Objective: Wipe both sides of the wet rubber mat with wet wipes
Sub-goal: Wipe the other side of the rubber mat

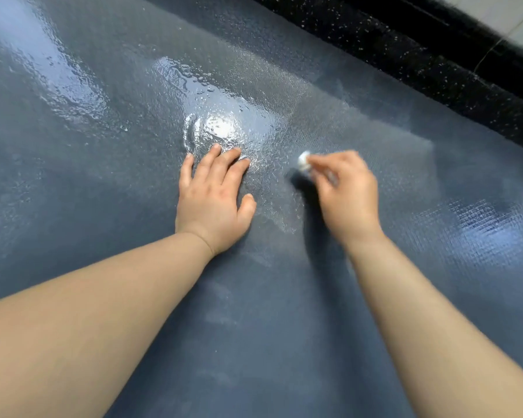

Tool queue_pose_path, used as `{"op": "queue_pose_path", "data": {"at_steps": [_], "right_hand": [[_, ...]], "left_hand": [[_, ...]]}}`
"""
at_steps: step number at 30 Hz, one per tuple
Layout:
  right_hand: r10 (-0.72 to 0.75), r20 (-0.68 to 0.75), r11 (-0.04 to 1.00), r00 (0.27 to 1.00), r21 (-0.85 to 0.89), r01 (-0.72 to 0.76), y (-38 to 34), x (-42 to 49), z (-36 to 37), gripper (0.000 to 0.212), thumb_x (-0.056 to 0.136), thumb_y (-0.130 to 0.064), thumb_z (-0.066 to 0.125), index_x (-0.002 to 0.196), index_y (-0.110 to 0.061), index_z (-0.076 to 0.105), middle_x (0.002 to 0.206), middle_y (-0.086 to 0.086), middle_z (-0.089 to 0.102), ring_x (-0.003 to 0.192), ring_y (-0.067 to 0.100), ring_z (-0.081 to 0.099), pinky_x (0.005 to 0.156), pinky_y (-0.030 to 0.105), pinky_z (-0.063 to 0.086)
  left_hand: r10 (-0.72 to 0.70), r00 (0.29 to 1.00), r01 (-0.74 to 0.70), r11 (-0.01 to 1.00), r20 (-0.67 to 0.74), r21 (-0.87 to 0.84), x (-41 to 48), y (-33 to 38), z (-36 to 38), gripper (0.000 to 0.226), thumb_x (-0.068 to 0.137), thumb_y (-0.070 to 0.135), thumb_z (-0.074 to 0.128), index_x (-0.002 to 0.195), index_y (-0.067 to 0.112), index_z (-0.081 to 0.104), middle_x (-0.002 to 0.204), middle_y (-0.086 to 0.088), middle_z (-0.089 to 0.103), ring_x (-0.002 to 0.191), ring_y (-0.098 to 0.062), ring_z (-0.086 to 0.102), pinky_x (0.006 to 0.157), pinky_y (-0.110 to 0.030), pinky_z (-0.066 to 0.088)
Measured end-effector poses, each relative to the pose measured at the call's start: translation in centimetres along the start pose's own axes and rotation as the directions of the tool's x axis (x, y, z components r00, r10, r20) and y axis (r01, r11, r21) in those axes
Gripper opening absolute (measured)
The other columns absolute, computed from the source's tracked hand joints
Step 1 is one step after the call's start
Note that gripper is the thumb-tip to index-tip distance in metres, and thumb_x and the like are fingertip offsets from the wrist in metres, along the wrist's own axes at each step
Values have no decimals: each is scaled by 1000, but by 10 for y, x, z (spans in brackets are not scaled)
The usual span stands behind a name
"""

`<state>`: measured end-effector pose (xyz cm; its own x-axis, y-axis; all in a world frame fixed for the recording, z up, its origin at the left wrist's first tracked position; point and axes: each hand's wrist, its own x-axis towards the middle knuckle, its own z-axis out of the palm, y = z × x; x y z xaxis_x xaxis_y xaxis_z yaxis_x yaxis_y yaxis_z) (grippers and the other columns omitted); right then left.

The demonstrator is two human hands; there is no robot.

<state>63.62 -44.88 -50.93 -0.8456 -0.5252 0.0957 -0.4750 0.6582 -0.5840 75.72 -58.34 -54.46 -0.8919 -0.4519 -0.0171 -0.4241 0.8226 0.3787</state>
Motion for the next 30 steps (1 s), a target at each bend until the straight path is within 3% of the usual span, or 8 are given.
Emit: {"op": "queue_pose_path", "data": {"at_steps": [2,5,10,14,18,21,25,30], "right_hand": [[119,-50,991,992,-56,-122,17,25,-7,20,89,-11,59,107,-12,70,104,11,61,99,22,57,84,8,30],[166,-22,982,986,-88,-167,28,28,0,21,92,-19,57,107,-15,70,109,9,60,103,22,57,83,10,30],[29,46,995,998,-95,-25,-1,-46,16,13,86,-15,64,95,-15,74,90,12,61,84,30,59,71,29,40],[-140,155,990,978,23,138,-32,-148,21,16,77,-2,71,84,-16,74,74,7,58,64,29,55,59,28,45],[-200,300,976,933,147,162,-45,-184,17,13,79,-6,68,85,-15,74,76,5,59,64,27,56,60,27,49],[-96,206,987,974,150,66,-34,-146,7,12,85,-8,65,92,-9,75,84,10,61,76,29,59,71,32,48],[92,-23,995,995,51,-91,-17,-74,6,17,88,-10,61,101,-10,72,97,13,61,92,30,58,82,23,37],[94,115,992,989,-92,-83,-21,-73,29,20,94,-21,54,103,-18,72,103,9,59,98,31,54,80,29,36]], "left_hand": [[3,999,-6,998,48,69,1,-2,3,69,80,49,32,143,19,38,153,2,28,144,-19,12,115,-43,-4],[13,995,-25,993,100,119,2,-7,6,67,88,49,42,147,22,27,156,4,17,145,-17,2,114,-42,-9],[56,984,-84,983,170,161,0,-16,3,70,91,52,36,151,25,13,159,4,6,146,-18,-4,114,-41,-10],[52,984,-65,995,171,74,-31,-15,-5,66,91,44,48,149,23,25,158,-1,13,146,-22,2,116,-39,-6],[10,988,-5,1000,154,-29,-91,-13,-19,59,85,40,44,138,14,47,150,-11,34,143,-31,20,117,-44,5],[-7,989,3,1000,150,27,-131,-17,-28,61,82,43,36,128,10,58,138,-17,48,133,-38,38,111,-53,21],[-7,986,-12,993,166,113,-161,-22,-34,58,82,41,36,124,9,61,133,-17,53,127,-39,46,105,-56,29],[-18,981,2,997,194,81,-170,-24,-32,60,84,41,33,131,10,55,141,-14,46,135,-36,36,111,-51,20]]}}
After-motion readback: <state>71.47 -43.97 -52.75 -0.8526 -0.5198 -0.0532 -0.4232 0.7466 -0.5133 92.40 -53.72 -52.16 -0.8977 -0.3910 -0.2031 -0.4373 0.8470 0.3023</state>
